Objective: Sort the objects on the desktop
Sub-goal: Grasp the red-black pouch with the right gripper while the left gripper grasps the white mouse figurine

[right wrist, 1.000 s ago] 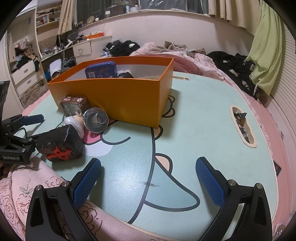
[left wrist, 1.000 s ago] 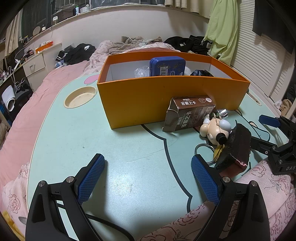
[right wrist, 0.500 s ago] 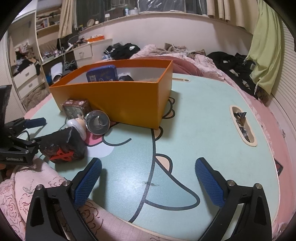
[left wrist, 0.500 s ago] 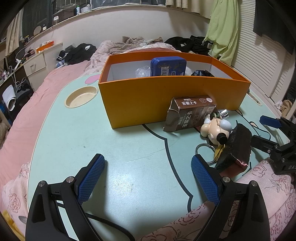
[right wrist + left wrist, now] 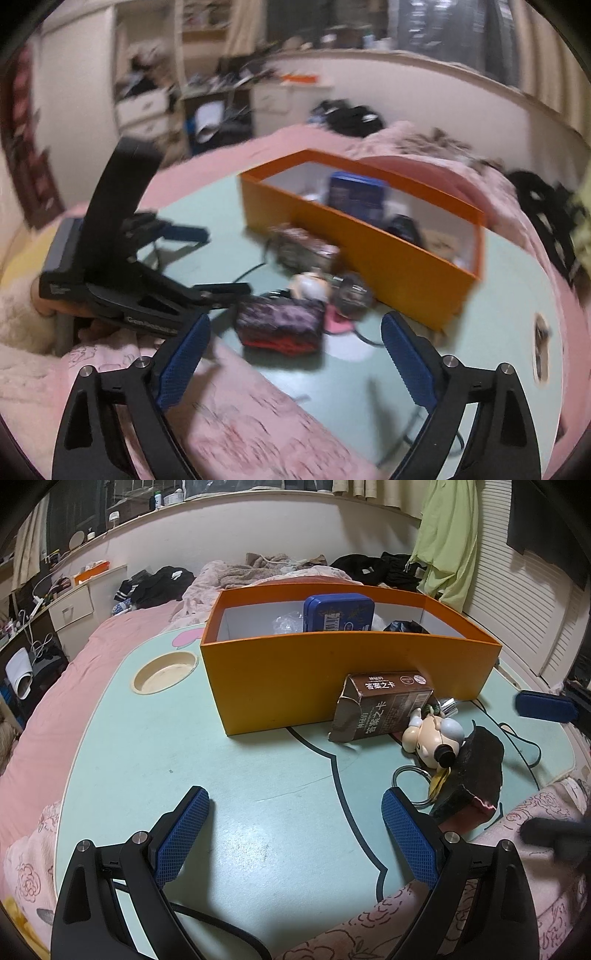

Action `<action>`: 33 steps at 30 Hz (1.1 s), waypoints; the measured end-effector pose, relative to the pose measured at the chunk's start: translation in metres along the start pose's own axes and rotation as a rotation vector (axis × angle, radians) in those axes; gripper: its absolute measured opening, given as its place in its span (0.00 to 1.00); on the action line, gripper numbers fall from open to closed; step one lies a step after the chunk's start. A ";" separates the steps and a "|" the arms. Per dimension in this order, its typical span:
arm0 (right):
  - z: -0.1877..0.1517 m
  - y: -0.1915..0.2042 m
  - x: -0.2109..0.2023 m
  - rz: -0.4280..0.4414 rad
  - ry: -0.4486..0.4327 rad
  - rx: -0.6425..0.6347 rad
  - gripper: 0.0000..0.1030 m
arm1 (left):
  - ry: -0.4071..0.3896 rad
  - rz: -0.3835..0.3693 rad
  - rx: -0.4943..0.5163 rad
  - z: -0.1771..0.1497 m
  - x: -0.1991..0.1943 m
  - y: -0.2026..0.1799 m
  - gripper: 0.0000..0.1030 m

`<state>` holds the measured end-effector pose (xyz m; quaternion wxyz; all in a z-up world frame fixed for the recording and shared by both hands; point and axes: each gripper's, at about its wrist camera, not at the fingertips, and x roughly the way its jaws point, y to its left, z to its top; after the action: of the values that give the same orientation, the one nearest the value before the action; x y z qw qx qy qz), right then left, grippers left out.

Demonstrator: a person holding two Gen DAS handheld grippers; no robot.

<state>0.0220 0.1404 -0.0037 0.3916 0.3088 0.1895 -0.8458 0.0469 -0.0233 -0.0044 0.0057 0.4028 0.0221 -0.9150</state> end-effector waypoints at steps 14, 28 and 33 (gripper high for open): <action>-0.015 -0.020 -0.002 0.063 -0.024 0.123 0.59 | -0.006 0.002 -0.010 -0.001 -0.001 0.003 0.93; -0.055 -0.060 -0.024 -0.158 -0.070 0.285 0.60 | -0.094 -0.163 0.054 0.013 -0.031 -0.019 0.91; -0.054 -0.063 -0.020 -0.154 -0.068 0.291 0.60 | -0.010 -0.300 0.126 0.039 -0.018 -0.060 0.73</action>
<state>0.0033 0.2203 -0.0253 0.2828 0.3180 0.0749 -0.9018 0.0279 0.0349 0.0374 -0.1560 0.3898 0.0247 -0.9072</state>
